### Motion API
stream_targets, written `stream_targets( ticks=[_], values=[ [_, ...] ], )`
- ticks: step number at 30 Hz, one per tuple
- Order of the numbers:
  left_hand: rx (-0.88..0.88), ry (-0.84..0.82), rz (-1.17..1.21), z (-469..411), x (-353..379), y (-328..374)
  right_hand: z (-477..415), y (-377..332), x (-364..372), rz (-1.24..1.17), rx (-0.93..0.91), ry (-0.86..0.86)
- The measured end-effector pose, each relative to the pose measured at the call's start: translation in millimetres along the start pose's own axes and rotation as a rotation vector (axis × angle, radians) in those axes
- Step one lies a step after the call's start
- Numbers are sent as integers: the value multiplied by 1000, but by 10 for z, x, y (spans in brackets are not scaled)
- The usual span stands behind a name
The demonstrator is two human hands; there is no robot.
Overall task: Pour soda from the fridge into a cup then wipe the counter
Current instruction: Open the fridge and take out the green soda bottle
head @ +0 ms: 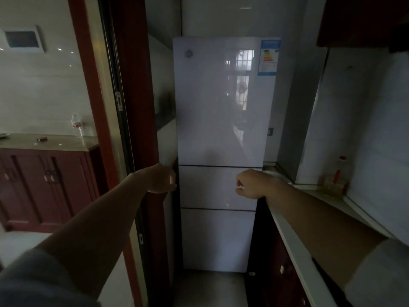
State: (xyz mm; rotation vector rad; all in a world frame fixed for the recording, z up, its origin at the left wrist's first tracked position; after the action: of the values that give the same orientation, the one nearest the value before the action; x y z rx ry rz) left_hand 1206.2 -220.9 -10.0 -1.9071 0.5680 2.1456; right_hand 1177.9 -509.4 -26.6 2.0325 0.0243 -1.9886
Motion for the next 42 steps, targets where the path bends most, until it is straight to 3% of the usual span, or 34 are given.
stream_targets(
  ticks=[5,9,15,30,36,42],
  values=[
    [39,23,25,-653,-185,-348,-672,179,-292,-54,82,89],
    [72,-9,2,-1135,-104,-478,-1042,127,-47,-25,36,-29],
    [93,-54,9,-1843,-40,-506,-1646,438,160,-42,23,-51],
    [-100,-20,-37,-3674,-544,-731,-3715,1361,194,-3,-149,7],
    [-150,-35,-23,-4087,-423,-860,-4334,1206,202,30,-268,40],
    [-215,-3,-69,-4360,-454,-1292,-4872,740,-112,60,-434,182]
  ],
)
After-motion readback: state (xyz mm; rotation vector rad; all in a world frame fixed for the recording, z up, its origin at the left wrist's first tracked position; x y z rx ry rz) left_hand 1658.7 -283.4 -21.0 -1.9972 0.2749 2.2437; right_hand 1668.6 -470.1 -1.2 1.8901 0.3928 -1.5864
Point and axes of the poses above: each hand's wrist, its own z-axis away from the middle knuckle, its own x-axis out of the palm, y = z × x, the point moved 4 cm from there along -z, towards the middle knuckle, and after that the axes turned 10 degrees about z, right-handed, at the moved point
